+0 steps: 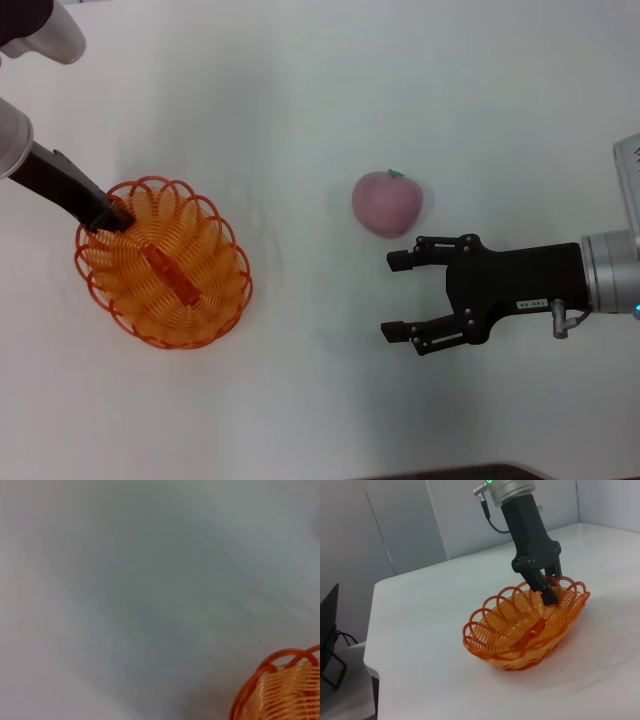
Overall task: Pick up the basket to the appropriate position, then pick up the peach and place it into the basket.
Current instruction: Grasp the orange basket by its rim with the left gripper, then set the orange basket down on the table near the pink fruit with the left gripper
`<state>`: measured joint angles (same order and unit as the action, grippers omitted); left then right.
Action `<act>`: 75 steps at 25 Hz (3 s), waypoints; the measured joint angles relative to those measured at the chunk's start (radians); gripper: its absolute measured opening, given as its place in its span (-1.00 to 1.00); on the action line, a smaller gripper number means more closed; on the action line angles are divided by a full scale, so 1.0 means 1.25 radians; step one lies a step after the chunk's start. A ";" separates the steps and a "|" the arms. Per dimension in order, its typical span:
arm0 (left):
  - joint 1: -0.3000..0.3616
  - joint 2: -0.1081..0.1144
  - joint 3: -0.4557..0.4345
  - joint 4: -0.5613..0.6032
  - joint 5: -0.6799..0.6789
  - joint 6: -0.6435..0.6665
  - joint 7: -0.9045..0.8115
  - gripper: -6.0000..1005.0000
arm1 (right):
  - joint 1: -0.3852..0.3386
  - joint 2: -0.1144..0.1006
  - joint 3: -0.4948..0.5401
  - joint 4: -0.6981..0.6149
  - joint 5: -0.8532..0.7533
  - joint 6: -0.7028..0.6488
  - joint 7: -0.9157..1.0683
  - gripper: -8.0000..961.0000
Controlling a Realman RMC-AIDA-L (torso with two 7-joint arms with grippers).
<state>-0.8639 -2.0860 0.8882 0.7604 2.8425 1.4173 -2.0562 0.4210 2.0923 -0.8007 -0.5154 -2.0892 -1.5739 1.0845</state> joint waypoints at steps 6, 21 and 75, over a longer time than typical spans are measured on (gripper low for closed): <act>-0.012 0.006 -0.004 0.001 -0.002 0.030 -0.062 -0.67 | 0.005 0.001 0.000 0.003 0.000 0.001 0.000 0.93; -0.091 0.105 -0.222 -0.121 -0.010 0.187 -0.208 -0.85 | 0.011 -0.001 0.000 0.012 0.001 0.009 0.019 0.93; 0.175 -0.065 -0.333 0.007 -0.231 0.002 -0.375 -0.86 | 0.024 0.002 -0.001 0.050 0.013 0.064 0.036 0.93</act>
<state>-0.6448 -2.1672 0.4718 0.7698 2.5542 1.4202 -2.5244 0.4512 2.0954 -0.8024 -0.4524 -2.0733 -1.4937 1.1289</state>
